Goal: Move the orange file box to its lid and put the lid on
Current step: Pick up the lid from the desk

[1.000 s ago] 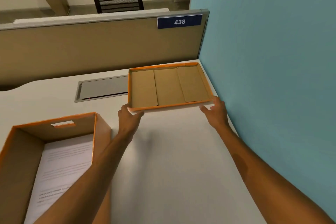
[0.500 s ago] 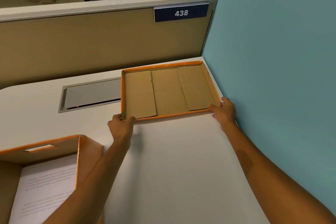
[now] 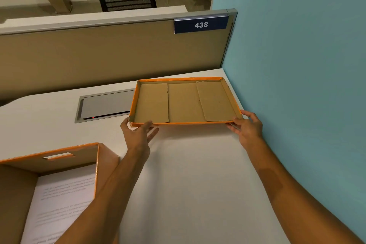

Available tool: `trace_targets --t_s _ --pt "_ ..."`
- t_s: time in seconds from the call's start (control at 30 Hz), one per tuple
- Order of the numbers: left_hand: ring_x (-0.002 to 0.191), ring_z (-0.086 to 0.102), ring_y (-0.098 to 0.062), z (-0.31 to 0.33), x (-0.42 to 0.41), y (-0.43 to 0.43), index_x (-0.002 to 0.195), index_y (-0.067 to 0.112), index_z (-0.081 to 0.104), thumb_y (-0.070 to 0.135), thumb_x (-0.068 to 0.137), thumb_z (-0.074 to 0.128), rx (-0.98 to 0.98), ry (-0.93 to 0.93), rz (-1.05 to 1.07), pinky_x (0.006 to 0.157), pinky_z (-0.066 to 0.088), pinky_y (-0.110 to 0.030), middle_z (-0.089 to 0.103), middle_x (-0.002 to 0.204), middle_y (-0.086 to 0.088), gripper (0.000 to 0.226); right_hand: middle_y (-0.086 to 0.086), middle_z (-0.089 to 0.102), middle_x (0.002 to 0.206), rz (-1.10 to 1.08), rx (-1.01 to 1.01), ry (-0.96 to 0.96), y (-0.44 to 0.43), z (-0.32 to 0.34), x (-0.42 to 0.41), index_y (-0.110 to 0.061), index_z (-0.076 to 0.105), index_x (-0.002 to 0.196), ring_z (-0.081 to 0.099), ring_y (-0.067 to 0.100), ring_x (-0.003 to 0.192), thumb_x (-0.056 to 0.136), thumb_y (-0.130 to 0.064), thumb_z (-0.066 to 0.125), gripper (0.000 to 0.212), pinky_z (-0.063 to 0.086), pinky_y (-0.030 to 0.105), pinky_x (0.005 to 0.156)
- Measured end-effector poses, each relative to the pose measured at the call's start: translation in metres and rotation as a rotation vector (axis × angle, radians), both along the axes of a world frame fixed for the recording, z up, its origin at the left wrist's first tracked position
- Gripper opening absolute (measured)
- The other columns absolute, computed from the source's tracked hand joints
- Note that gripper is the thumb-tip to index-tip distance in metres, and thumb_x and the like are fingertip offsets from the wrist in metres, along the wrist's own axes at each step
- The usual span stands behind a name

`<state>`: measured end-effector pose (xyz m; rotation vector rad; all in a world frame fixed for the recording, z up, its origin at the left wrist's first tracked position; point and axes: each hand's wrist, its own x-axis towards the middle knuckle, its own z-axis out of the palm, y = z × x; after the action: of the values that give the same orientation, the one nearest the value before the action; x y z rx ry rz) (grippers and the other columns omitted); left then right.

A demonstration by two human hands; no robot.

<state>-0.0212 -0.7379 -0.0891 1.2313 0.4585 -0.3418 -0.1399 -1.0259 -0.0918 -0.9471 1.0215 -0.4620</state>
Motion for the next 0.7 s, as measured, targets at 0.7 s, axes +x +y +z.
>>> trace_targets --t_s 0.7 --pt "0.109 0.065 -0.034 0.109 -0.127 0.059 0.148 0.037 0.022 -0.013 0.085 0.063 -0.164 -0.263 0.064 0.076 0.061 -0.052 0.052 0.124 -0.021 0.09 0.009 0.056 0.121 0.219 -1.315 0.161 0.081 0.049 -0.151 -0.012 0.058 0.124 0.054 0.023 0.109 0.074 -0.03 0.083 0.059 0.045 0.036 0.089"
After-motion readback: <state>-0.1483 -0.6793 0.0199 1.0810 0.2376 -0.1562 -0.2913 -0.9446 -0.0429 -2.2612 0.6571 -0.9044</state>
